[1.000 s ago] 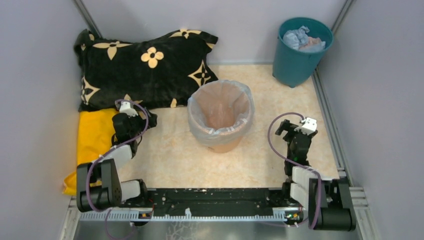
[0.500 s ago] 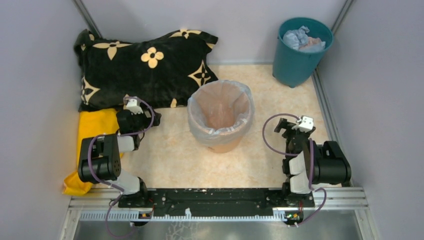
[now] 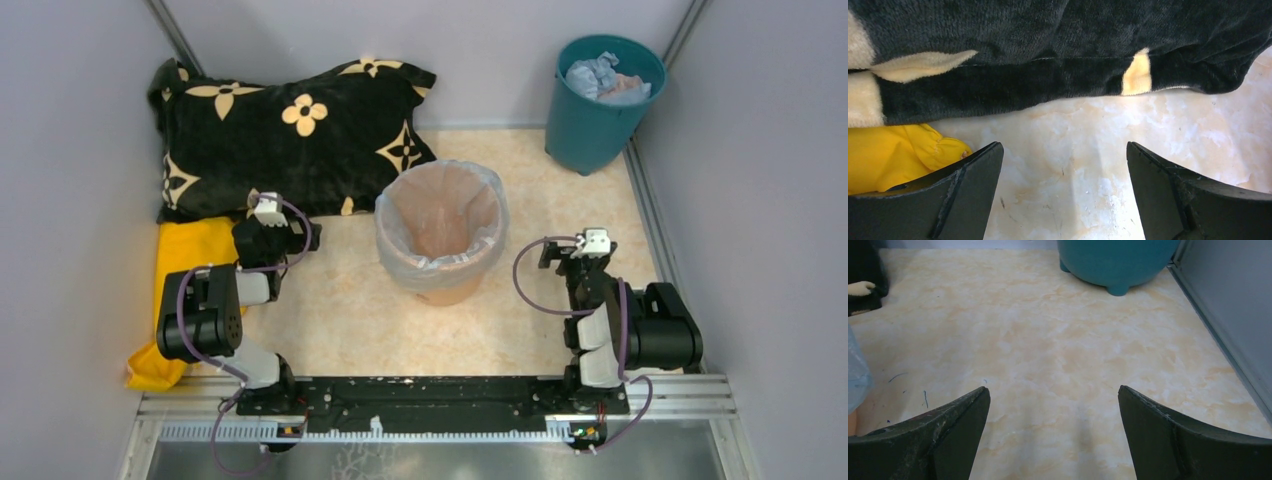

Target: Put the trash bags into the trash bin

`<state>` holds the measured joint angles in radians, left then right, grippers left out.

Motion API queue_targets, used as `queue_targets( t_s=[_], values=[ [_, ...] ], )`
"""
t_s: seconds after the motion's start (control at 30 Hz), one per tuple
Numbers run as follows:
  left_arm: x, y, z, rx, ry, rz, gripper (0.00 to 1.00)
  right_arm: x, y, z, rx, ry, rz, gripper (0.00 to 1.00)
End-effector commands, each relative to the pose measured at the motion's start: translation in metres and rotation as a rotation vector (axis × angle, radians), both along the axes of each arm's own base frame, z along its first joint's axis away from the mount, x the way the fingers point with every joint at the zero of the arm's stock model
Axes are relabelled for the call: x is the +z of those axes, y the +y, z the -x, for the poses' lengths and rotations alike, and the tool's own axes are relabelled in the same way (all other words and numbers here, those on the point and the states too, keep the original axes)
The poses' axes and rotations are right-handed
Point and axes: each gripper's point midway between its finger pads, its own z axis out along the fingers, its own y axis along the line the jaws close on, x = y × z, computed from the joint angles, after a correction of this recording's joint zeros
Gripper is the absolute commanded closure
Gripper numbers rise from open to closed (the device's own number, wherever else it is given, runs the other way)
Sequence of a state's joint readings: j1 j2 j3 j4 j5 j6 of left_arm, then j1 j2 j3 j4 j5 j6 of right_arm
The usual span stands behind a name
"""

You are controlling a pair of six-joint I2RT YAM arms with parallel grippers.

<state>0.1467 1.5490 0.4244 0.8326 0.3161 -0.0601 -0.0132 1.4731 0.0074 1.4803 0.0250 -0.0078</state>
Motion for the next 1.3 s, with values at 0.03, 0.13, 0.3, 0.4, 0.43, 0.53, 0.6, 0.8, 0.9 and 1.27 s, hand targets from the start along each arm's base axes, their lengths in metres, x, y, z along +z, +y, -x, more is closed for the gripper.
queue_targets(
  t_s=[0.03,0.13,0.3,0.4,0.43,0.53,0.6,0.8,0.9,1.27],
  values=[
    [0.014,-0.008,-0.004,-0.063,-0.085,-0.032,0.01,0.021,0.008,-0.007,0.043,-0.073,0.023,0.01],
    [0.023,-0.021,0.01,-0.147,-0.167,-0.06,0.01,0.02,-0.009,-0.008,-0.055,-0.063,-0.002,0.01],
    [0.025,-0.028,0.017,-0.181,-0.213,-0.083,0.01,0.013,-0.007,-0.02,-0.043,-0.012,-0.001,0.01],
    [0.026,-0.029,0.019,-0.183,-0.222,-0.088,0.01,0.01,-0.01,-0.024,-0.066,0.01,-0.015,0.01],
    [0.027,-0.03,0.022,-0.187,-0.233,-0.091,0.01,0.009,-0.01,-0.026,-0.066,0.018,-0.026,0.01],
    [0.033,-0.029,0.037,-0.163,-0.297,-0.101,0.01,0.007,-0.008,-0.03,-0.055,0.035,-0.026,0.01],
    [0.033,-0.021,0.042,-0.095,-0.311,-0.092,0.01,0.007,-0.004,-0.032,-0.032,0.041,-0.016,0.01],
    [0.023,-0.023,0.029,-0.118,-0.261,-0.102,0.01,0.005,0.005,-0.034,0.028,0.055,0.02,0.01],
    [0.018,-0.028,0.023,-0.137,-0.234,-0.123,0.01,0.005,0.005,-0.035,0.028,0.059,0.02,0.01],
    [0.017,-0.031,0.022,-0.151,-0.234,-0.126,0.01,0.005,0.005,-0.035,0.028,0.058,0.02,0.01]
  ],
)
